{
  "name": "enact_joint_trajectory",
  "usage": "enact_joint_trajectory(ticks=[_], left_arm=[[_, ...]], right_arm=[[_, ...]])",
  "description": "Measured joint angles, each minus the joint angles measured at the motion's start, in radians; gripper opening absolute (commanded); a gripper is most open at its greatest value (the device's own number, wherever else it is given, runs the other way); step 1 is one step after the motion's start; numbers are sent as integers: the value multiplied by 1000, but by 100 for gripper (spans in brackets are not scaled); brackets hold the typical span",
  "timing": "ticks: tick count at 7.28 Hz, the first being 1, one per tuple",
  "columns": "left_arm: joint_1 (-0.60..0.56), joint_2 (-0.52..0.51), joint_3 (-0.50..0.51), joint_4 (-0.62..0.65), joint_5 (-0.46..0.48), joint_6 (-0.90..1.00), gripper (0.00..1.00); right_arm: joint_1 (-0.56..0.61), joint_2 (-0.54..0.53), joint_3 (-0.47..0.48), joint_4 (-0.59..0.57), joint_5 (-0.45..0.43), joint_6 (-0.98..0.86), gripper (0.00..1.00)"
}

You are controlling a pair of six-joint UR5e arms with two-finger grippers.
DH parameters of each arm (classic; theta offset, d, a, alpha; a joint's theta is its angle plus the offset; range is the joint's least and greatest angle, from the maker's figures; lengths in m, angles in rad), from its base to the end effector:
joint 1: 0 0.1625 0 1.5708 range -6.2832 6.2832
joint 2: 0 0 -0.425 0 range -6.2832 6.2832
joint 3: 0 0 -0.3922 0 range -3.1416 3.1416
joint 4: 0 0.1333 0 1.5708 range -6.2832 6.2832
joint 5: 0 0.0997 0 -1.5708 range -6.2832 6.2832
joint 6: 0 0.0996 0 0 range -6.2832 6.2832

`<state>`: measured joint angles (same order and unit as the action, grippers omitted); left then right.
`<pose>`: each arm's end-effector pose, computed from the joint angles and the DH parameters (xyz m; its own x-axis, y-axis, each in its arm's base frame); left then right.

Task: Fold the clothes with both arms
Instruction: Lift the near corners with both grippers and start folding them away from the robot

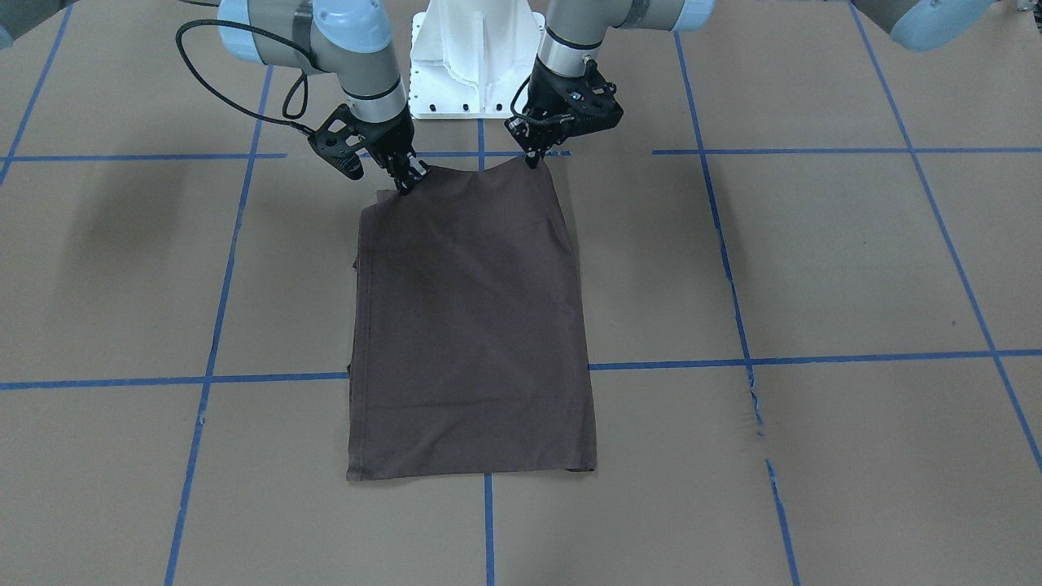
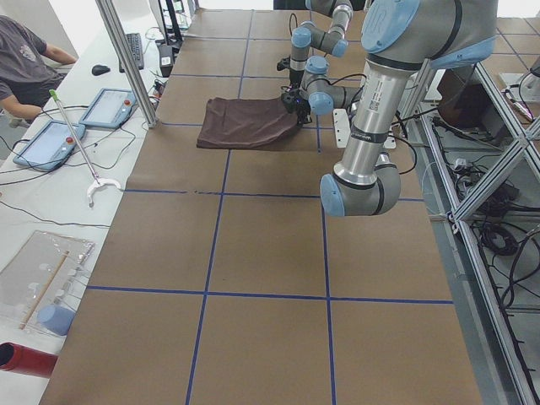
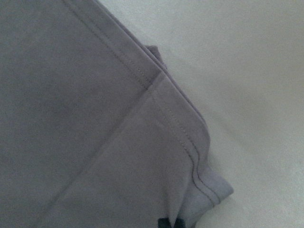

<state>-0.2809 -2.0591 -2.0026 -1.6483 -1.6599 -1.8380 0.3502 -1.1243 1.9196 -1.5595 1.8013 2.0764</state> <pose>0.5174 -0.2788 0.1958 0.4486 -0.4032 -0.7976 0.3346 0.9033 -0.2684 -0.5229 -0.3087 0.2609 0.4819 0.6780 0.5550 -0.4715 0.7346 -0.4880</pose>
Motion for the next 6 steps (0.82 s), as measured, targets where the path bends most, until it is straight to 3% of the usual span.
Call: enact_joint_trajectory(ticks=[3,6], left_arm=[[109,15,-105,59,2,-13,0],[102,16,-134,68,1,-3,0]], right_arm=[[-40,-61,107,6,23,-1,0],[-12,-49,110,9,38,-32,0]])
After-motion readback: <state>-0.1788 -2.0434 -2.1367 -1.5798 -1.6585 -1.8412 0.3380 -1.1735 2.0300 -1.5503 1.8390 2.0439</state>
